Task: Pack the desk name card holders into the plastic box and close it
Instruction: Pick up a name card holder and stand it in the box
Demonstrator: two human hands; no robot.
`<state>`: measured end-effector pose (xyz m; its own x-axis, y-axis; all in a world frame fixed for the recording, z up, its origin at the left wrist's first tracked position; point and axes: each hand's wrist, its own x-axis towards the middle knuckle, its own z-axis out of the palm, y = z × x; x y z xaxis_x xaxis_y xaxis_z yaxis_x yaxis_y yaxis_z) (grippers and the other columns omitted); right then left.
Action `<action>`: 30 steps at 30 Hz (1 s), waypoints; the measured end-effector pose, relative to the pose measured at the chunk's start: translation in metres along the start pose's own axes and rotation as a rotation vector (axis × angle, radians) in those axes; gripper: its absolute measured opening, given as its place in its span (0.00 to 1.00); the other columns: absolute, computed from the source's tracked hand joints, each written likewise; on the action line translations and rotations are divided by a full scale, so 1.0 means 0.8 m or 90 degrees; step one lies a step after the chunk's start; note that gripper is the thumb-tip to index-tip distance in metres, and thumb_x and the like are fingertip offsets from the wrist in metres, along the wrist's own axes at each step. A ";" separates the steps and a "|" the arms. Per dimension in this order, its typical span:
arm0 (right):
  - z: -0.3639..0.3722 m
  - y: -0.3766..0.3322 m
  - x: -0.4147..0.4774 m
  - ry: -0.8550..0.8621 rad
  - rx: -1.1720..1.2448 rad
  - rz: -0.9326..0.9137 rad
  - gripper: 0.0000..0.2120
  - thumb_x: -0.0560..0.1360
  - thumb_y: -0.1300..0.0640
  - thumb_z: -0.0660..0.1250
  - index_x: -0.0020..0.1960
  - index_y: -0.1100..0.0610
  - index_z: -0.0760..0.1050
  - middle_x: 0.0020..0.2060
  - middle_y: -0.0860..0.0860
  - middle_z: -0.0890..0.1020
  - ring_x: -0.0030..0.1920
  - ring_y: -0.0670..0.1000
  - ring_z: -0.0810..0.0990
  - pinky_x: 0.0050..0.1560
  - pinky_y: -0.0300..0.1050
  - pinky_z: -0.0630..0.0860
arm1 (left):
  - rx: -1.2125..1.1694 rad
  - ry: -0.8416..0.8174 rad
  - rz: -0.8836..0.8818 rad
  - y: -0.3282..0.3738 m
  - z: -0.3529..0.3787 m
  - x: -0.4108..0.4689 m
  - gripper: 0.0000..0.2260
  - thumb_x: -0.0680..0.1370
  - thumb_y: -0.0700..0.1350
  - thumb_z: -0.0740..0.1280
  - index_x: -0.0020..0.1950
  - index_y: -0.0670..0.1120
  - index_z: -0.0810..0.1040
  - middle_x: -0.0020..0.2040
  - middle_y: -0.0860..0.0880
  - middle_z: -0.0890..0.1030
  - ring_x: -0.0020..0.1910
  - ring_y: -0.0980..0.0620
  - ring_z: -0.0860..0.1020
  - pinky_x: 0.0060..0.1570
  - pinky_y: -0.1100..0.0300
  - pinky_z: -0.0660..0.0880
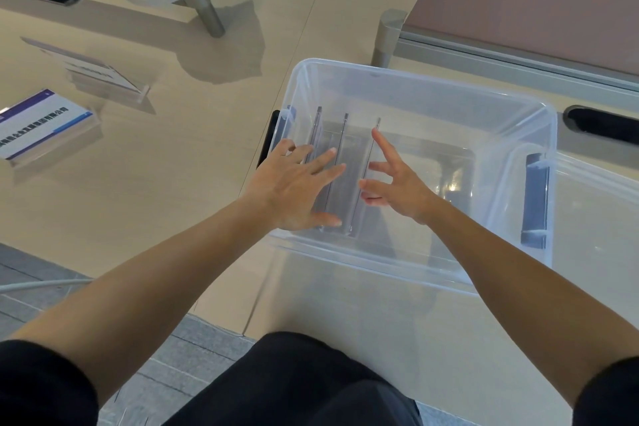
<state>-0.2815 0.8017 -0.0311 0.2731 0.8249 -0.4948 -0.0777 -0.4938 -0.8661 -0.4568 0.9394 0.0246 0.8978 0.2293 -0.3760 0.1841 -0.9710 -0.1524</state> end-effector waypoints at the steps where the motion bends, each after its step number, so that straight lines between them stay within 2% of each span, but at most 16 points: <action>1: 0.000 0.000 0.001 -0.003 -0.003 0.001 0.42 0.76 0.55 0.72 0.75 0.29 0.49 0.74 0.58 0.65 0.57 0.55 0.83 0.55 0.51 0.82 | 0.010 -0.006 0.010 -0.001 0.000 0.000 0.42 0.70 0.78 0.47 0.79 0.58 0.46 0.81 0.50 0.50 0.77 0.43 0.57 0.70 0.44 0.54; 4: 0.000 -0.003 0.004 -0.011 -0.008 0.011 0.42 0.76 0.56 0.72 0.75 0.29 0.49 0.74 0.58 0.65 0.56 0.56 0.83 0.54 0.50 0.82 | 0.031 -0.016 0.026 -0.004 0.000 0.001 0.45 0.67 0.80 0.51 0.79 0.58 0.48 0.81 0.50 0.49 0.77 0.43 0.57 0.70 0.44 0.55; 12: 0.005 -0.005 0.011 0.004 -0.033 0.014 0.43 0.77 0.57 0.71 0.76 0.30 0.49 0.74 0.58 0.66 0.50 0.53 0.85 0.51 0.48 0.83 | 0.046 0.000 0.028 -0.003 -0.003 -0.001 0.42 0.71 0.77 0.50 0.79 0.55 0.51 0.80 0.50 0.53 0.77 0.45 0.59 0.69 0.46 0.58; 19: 0.003 -0.003 0.013 0.011 -0.028 0.013 0.43 0.76 0.59 0.72 0.76 0.30 0.50 0.72 0.58 0.68 0.48 0.54 0.86 0.51 0.49 0.83 | 0.030 -0.019 0.043 -0.003 -0.008 -0.002 0.40 0.70 0.76 0.56 0.77 0.59 0.57 0.80 0.52 0.54 0.76 0.47 0.60 0.69 0.47 0.57; 23: 0.005 0.000 0.016 0.014 -0.012 0.004 0.43 0.76 0.58 0.72 0.76 0.30 0.51 0.71 0.58 0.68 0.50 0.53 0.85 0.49 0.46 0.83 | 0.039 -0.021 0.050 -0.004 -0.012 -0.003 0.37 0.71 0.73 0.60 0.76 0.61 0.58 0.80 0.54 0.54 0.76 0.49 0.60 0.69 0.48 0.58; 28: 0.009 0.001 0.014 0.008 0.003 0.001 0.43 0.76 0.58 0.72 0.75 0.29 0.51 0.72 0.58 0.67 0.59 0.55 0.80 0.51 0.47 0.83 | 0.041 -0.027 0.054 -0.007 -0.014 -0.003 0.35 0.71 0.73 0.60 0.75 0.61 0.60 0.80 0.54 0.55 0.77 0.49 0.60 0.68 0.49 0.59; 30: 0.008 0.001 0.014 0.006 0.007 0.003 0.43 0.76 0.58 0.72 0.75 0.29 0.51 0.72 0.58 0.67 0.60 0.56 0.80 0.51 0.48 0.83 | 0.038 -0.029 0.052 -0.006 -0.015 -0.003 0.35 0.71 0.73 0.60 0.75 0.62 0.60 0.80 0.55 0.55 0.77 0.49 0.60 0.68 0.49 0.59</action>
<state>-0.2849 0.8124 -0.0373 0.2819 0.8202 -0.4978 -0.0890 -0.4943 -0.8647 -0.4552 0.9429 0.0369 0.8892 0.1538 -0.4309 0.0858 -0.9811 -0.1732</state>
